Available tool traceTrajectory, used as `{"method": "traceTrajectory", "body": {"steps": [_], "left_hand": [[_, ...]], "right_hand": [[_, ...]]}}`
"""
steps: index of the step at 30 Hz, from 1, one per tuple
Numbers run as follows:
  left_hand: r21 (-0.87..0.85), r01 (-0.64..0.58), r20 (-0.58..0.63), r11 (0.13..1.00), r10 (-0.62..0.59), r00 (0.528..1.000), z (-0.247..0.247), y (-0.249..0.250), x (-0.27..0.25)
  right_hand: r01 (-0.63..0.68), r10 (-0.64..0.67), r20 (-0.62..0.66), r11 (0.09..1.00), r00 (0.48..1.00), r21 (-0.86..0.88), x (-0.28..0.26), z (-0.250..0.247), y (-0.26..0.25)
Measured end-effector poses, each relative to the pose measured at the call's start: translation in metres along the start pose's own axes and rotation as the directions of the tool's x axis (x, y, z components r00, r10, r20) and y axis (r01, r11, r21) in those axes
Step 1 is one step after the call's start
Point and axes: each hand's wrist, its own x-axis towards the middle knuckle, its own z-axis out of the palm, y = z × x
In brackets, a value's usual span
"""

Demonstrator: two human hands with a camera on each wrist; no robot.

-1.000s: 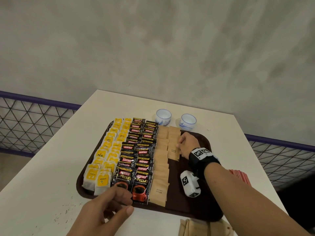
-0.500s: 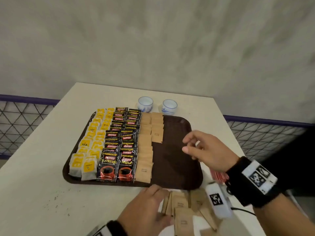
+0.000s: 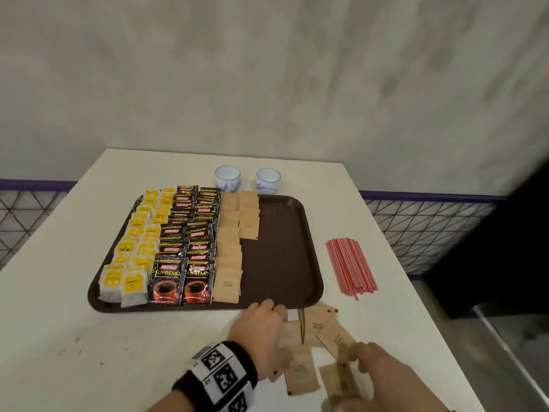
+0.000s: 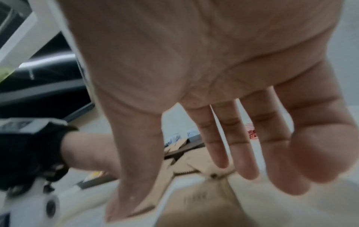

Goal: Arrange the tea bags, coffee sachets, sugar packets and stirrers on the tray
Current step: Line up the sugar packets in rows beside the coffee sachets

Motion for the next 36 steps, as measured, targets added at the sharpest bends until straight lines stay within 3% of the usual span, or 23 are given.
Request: {"method": "traceTrajectory", "body": {"steps": [3, 8, 14, 16, 18, 19, 21, 28, 36], "left_hand": [[-0.067, -0.001, -0.017, 0.998, 0.000, 1.000, -0.002, -0.004, -0.005], [-0.295, 0.028, -0.053, 0.955, -0.045, 0.998, -0.005, -0.018, -0.013], [-0.595, 0.045, -0.053, 0.802, -0.096, 0.994, -0.015, -0.043, -0.028], [-0.675, 0.032, -0.077, 0.737, -0.113, 0.991, -0.021, -0.047, -0.035], [-0.733, 0.019, -0.099, 0.680, -0.134, 0.986, -0.025, -0.051, -0.044], [-0.756, 0.023, -0.102, 0.654, -0.152, 0.983, -0.027, -0.055, -0.048], [-0.784, 0.034, -0.105, 0.620, -0.185, 0.977, -0.030, -0.062, -0.056], [-0.805, 0.056, -0.156, 0.590, -0.301, 0.941, -0.036, -0.083, -0.079], [-0.847, 0.117, -0.107, 0.519, -0.381, 0.918, -0.038, -0.102, -0.092]], "right_hand": [[-0.083, 0.083, -0.048, 0.996, 0.995, -0.006, 0.011, 0.014, -0.011], [-0.165, 0.176, -0.024, 0.956, 0.984, 0.244, 0.018, 0.028, -0.011], [0.045, 0.001, -0.126, 0.931, 0.992, 0.362, 0.007, 0.022, -0.006], [0.145, -0.056, -0.185, 0.843, 0.981, 0.518, 0.005, 0.008, -0.012], [0.228, -0.069, -0.244, 0.661, 0.967, 0.715, 0.005, -0.008, -0.020], [0.259, -0.081, -0.260, 0.570, 0.962, 0.780, 0.007, -0.016, -0.024], [0.304, -0.120, -0.282, 0.479, 0.952, 0.823, 0.011, -0.030, -0.032], [0.427, -0.195, -0.383, 0.314, 0.903, 0.848, 0.031, -0.057, -0.067], [0.467, -0.274, -0.411, 0.187, 0.870, 0.864, 0.047, -0.073, -0.097]]}}
